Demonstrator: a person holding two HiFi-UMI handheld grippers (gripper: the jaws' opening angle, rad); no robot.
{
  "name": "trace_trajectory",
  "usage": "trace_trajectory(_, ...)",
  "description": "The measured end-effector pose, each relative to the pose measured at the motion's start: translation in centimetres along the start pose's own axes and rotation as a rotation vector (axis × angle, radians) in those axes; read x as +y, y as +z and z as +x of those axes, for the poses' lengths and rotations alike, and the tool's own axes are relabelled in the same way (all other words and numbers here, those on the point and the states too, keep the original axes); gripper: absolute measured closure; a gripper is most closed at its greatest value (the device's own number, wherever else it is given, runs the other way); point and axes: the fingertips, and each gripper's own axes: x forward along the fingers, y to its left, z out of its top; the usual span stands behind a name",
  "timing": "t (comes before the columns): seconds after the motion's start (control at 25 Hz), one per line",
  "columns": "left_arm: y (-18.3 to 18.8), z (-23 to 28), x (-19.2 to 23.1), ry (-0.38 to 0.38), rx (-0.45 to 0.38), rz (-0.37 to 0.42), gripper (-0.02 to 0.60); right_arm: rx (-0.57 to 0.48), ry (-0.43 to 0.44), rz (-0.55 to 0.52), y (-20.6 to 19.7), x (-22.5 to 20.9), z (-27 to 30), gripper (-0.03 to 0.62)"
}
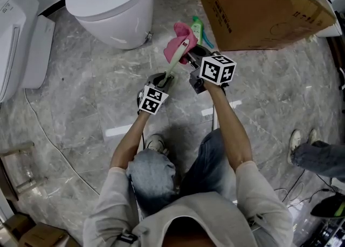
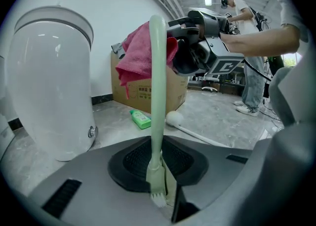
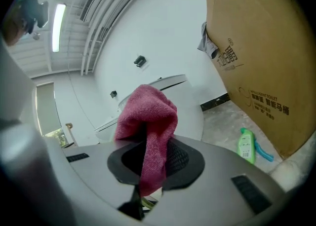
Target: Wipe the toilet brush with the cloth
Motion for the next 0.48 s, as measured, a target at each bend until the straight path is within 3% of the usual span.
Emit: trace_trajectory(0.48, -0.2, 0.1, 0.3, 0.0, -0.003, -0.009, 0.503, 0.104, 0.054, 0.019, -4.5, 0.9, 0.8, 0.53)
